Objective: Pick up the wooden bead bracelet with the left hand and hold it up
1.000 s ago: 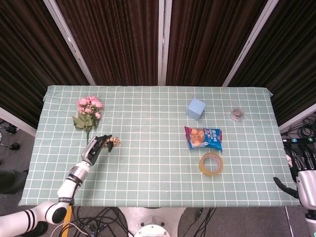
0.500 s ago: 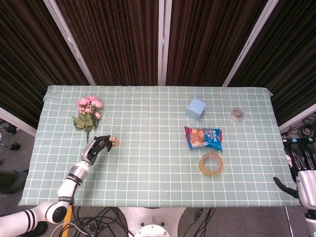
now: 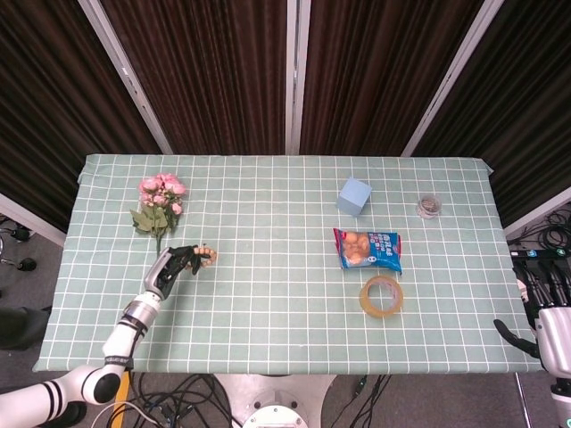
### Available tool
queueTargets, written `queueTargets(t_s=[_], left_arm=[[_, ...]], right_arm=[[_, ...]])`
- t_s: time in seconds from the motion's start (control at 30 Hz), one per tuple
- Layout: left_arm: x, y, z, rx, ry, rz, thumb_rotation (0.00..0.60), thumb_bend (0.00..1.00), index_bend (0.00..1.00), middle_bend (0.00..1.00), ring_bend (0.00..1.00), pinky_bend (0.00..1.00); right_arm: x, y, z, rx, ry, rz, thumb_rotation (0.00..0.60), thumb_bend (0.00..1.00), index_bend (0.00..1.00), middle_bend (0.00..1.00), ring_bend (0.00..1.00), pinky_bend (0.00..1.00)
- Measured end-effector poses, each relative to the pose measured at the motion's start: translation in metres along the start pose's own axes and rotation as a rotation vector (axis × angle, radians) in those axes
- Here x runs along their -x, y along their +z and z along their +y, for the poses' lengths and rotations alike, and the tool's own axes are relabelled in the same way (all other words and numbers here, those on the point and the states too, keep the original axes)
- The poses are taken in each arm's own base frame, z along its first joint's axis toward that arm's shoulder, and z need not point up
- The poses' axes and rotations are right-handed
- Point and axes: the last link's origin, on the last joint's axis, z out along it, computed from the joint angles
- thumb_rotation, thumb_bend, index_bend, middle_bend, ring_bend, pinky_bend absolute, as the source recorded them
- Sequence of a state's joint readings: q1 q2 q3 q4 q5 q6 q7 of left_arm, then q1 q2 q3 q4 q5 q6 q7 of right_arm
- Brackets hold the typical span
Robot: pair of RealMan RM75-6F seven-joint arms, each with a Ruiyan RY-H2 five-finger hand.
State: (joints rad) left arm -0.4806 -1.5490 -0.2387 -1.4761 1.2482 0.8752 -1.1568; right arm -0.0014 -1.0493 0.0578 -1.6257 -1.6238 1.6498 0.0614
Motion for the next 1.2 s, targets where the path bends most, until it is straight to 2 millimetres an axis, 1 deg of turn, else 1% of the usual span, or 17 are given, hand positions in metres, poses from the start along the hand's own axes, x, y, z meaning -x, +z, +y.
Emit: queueTargets(t_s=[0.03,0.17,0.3,0.4,0.53,0.57,0.6,0.67,0.73,0.8,0.9,0.93,1.0,1.07,1.13,1.2], left_arm=[[0.0002,-0.0001,0.0,0.001,-0.001,-0.001,0.263,0.61,0.72,0.75,0.35,0.03],[0.001,0.0001,0.0003,0.006,-0.006,-0.005,0.154,0.66,0.7,0.72,0.35,0.03],[0.0025,0.001,0.0005,0.011,-0.002,-0.018,0.082,0.68,0.67,0.7,0.35,0.03],[0.003,0.0017,0.0006,0.011,-0.005,-0.026,0.067,0.7,0.64,0.67,0.34,0.03],[0.0036,0.0026,0.0005,0.01,-0.001,-0.037,0.088,0.73,0.59,0.63,0.33,0.03],[0.0036,0.0027,0.0004,0.011,-0.004,-0.038,0.085,0.73,0.58,0.63,0.33,0.03],[0.0036,0.0027,0.0003,0.011,-0.008,-0.039,0.064,0.71,0.57,0.63,0.33,0.03],[0.0033,0.003,0.0003,0.016,-0.016,-0.039,0.018,0.64,0.57,0.63,0.33,0.03],[0.0027,0.0033,0.0007,0.021,-0.021,-0.039,0.0,0.55,0.57,0.64,0.33,0.03],[0.0023,0.0034,0.0011,0.024,-0.022,-0.04,0.0,0.51,0.57,0.65,0.33,0.03],[0.002,0.0031,0.0014,0.025,-0.012,-0.044,0.003,0.49,0.58,0.67,0.33,0.03],[0.002,0.003,0.0013,0.024,-0.012,-0.045,0.017,0.5,0.58,0.67,0.33,0.03],[0.0022,0.0028,0.0011,0.02,-0.007,-0.047,0.1,0.5,0.59,0.68,0.33,0.03],[0.0023,0.0029,0.0009,0.017,-0.004,-0.047,0.164,0.5,0.59,0.68,0.33,0.03],[0.002,0.0031,0.0007,0.013,-0.004,-0.045,0.191,0.5,0.6,0.69,0.33,0.03],[0.0014,0.0035,0.0005,0.012,0.0,-0.041,0.203,0.5,0.61,0.69,0.33,0.03]], right_arm=[[0.0,0.0001,0.0,0.0,0.0,0.0,0.6,0.06,0.08,0.21,0.06,0.0],[0.0,0.0005,0.0,0.001,0.0,0.001,0.6,0.06,0.08,0.21,0.06,0.0],[0.0001,0.001,0.0,0.002,0.001,0.0,0.6,0.06,0.08,0.21,0.06,0.0],[-0.0002,0.0014,0.0002,0.004,0.003,0.001,0.6,0.06,0.08,0.21,0.06,0.0],[-0.0005,0.0017,0.0001,0.004,0.004,0.001,0.6,0.06,0.08,0.21,0.06,0.0],[-0.0004,0.0017,-0.0001,0.004,0.005,0.0,0.6,0.06,0.08,0.21,0.06,0.0],[-0.0002,0.0016,-0.0002,0.004,0.006,-0.001,0.6,0.06,0.08,0.21,0.06,0.0],[-0.0002,0.0014,-0.0004,0.004,0.007,-0.002,0.6,0.06,0.08,0.21,0.06,0.0],[-0.0001,0.0012,-0.0005,0.004,0.006,-0.002,0.6,0.06,0.08,0.21,0.06,0.0],[-0.0001,0.0011,-0.0008,0.003,0.006,-0.001,0.6,0.06,0.08,0.21,0.06,0.0],[0.0001,0.0009,-0.0011,0.002,0.007,-0.001,0.6,0.06,0.09,0.21,0.06,0.0],[0.0001,0.0009,-0.0011,0.002,0.006,-0.001,0.6,0.06,0.09,0.21,0.06,0.0],[0.0001,0.0008,-0.001,0.002,0.006,-0.001,0.6,0.06,0.09,0.21,0.06,0.0],[0.0002,0.0009,-0.0009,0.003,0.007,-0.001,0.6,0.06,0.09,0.21,0.06,0.0],[0.0004,0.0009,-0.0008,0.003,0.006,-0.003,0.6,0.06,0.09,0.21,0.06,0.0],[0.0006,0.001,-0.0007,0.004,0.006,-0.004,0.6,0.06,0.09,0.21,0.06,0.0]])
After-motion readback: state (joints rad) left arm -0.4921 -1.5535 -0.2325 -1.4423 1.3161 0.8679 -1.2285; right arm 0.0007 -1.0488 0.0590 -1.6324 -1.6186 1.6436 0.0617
